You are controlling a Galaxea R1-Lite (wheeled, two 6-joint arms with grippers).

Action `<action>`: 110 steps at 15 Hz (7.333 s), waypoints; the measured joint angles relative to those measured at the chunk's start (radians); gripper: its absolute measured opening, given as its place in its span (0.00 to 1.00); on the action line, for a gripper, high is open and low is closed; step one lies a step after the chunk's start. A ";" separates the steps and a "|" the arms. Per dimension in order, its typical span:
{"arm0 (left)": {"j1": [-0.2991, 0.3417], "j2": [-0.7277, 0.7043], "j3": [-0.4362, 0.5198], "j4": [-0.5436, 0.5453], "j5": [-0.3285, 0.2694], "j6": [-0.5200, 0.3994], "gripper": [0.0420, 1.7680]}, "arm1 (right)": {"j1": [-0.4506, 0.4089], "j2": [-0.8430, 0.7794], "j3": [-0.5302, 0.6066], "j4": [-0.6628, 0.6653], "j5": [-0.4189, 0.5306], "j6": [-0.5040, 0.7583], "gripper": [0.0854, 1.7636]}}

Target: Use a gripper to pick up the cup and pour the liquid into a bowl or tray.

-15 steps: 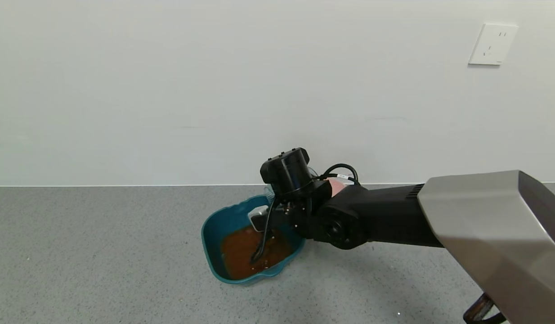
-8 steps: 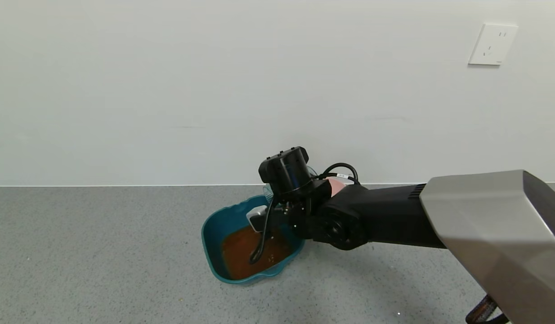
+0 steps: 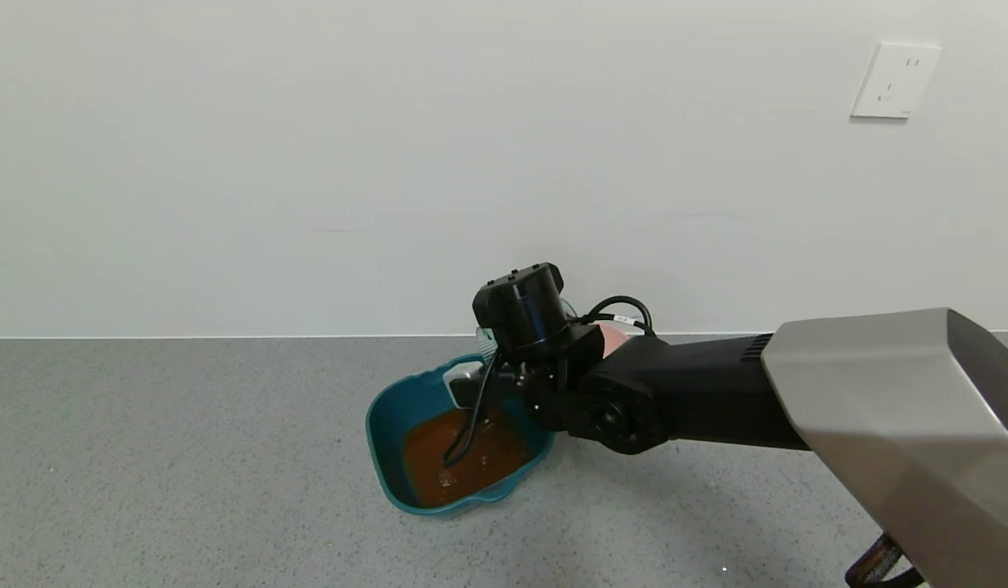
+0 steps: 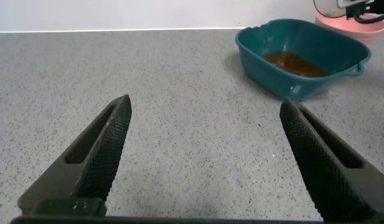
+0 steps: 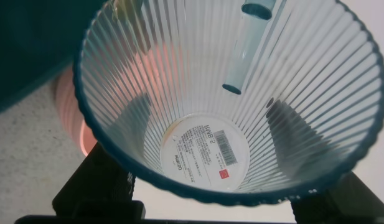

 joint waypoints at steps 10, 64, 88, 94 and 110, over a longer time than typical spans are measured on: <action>0.000 0.000 0.000 0.000 0.000 0.000 0.97 | 0.009 -0.126 0.138 -0.003 0.008 0.563 0.75; 0.000 0.000 0.000 0.000 0.000 0.000 0.97 | -0.554 -0.073 0.779 -0.727 0.371 1.630 0.75; 0.000 0.000 0.000 0.000 0.000 0.000 0.97 | -0.541 -0.077 0.795 -0.709 0.372 1.631 0.90; 0.000 0.000 0.000 0.000 0.000 0.000 0.97 | -0.543 -0.186 0.837 -0.571 0.400 1.633 0.93; 0.000 0.000 0.000 0.000 0.000 0.000 0.97 | -0.531 -1.317 1.100 0.194 0.580 1.639 0.96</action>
